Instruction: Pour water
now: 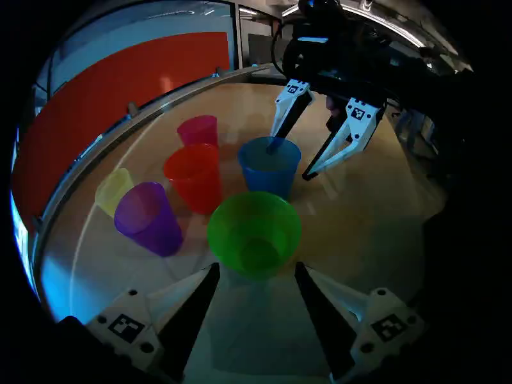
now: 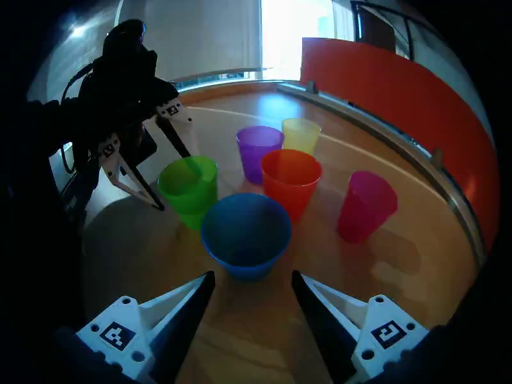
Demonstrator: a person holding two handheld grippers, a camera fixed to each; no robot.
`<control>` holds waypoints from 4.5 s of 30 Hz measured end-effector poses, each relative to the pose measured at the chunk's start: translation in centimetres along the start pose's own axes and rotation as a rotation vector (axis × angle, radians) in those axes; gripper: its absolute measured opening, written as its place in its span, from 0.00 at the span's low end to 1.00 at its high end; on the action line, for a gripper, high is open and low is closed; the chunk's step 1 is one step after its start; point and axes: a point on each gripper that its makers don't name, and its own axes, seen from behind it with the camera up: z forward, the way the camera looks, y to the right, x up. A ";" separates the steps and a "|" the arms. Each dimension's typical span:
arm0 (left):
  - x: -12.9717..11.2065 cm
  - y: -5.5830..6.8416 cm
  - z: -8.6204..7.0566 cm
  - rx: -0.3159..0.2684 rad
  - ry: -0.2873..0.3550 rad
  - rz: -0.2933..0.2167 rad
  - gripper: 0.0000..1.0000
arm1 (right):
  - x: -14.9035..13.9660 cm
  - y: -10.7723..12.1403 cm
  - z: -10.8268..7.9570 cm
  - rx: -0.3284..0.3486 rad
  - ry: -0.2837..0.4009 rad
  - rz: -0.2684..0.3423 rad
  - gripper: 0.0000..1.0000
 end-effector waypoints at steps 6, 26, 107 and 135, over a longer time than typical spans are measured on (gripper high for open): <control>-0.8 -0.3 -1.1 0.031 -0.002 -0.021 0.87 | -1.1 0.2 -1.1 -0.024 0.001 0.019 0.93; -2.6 -2.5 -5.8 0.219 0.014 -0.115 0.87 | -2.1 0.8 -5.1 -0.147 0.030 0.058 0.93; 1.0 -14.6 -23.0 0.989 0.681 -0.403 0.87 | 5.9 12.0 -19.5 -0.990 0.724 0.403 0.93; -0.2 -16.0 -21.2 1.029 0.764 -0.472 0.87 | 5.6 12.2 -21.0 -1.044 0.684 0.383 0.94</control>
